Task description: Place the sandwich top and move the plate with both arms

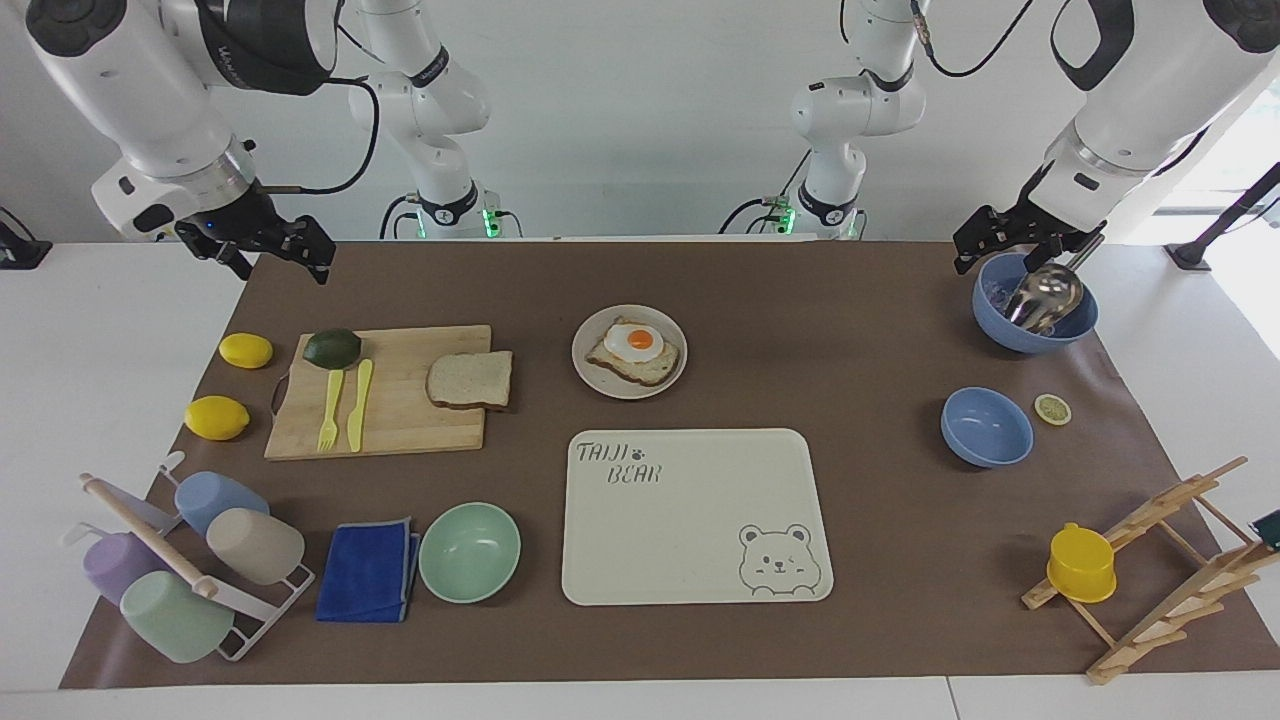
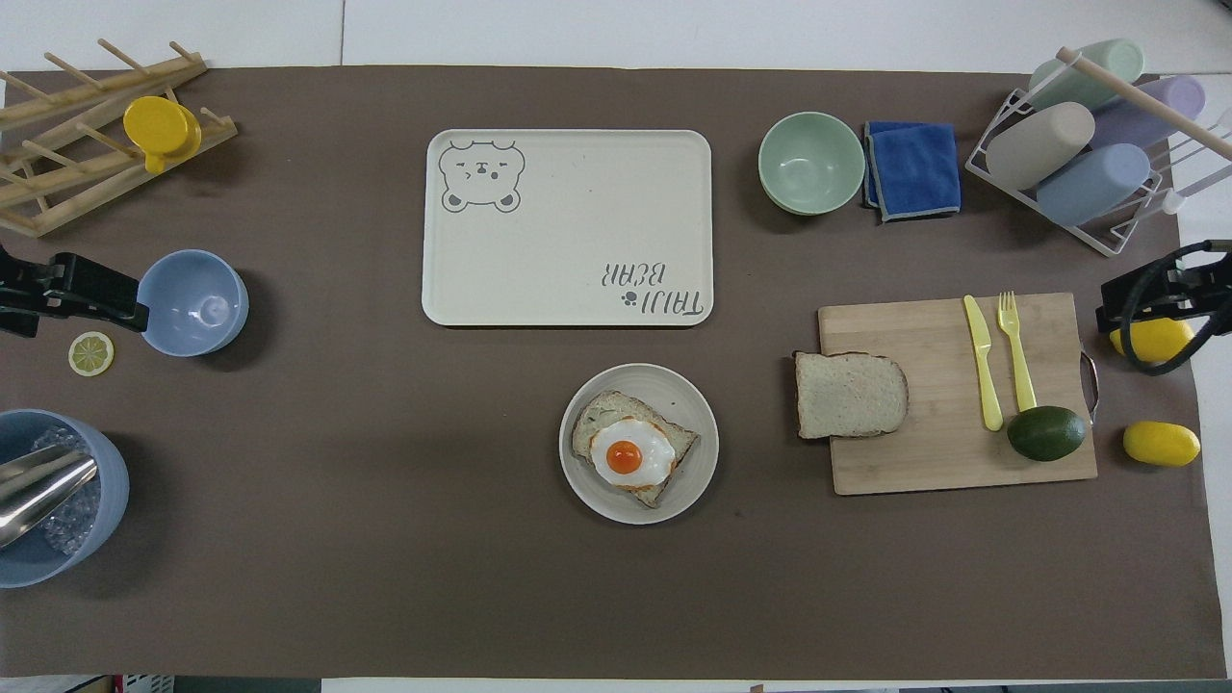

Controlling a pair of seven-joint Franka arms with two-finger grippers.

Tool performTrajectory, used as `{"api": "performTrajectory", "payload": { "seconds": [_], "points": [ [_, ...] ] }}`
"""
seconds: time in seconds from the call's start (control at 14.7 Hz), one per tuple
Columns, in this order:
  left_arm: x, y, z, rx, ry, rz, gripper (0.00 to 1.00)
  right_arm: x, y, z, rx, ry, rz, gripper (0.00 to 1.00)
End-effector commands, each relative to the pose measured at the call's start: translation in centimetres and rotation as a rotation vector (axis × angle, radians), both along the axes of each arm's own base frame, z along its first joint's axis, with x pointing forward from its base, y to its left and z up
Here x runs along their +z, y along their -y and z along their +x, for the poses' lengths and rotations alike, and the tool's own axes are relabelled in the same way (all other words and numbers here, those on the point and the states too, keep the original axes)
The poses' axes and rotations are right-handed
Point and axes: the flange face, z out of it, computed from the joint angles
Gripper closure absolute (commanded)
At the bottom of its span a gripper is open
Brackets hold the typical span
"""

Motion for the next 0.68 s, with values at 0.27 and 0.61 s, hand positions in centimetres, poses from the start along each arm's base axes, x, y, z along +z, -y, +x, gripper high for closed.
{"api": "performTrajectory", "payload": {
  "seconds": [0.27, 0.61],
  "points": [
    [0.1, -0.4, -0.6, -0.013, 0.012, 0.012, 0.0, 0.8, -0.7, -0.2, 0.024, 0.019, 0.024, 0.0],
    [0.1, -0.4, -0.6, -0.013, 0.012, 0.012, 0.0, -0.1, -2.0, -0.7, 0.098, 0.025, 0.031, 0.0]
  ]
}}
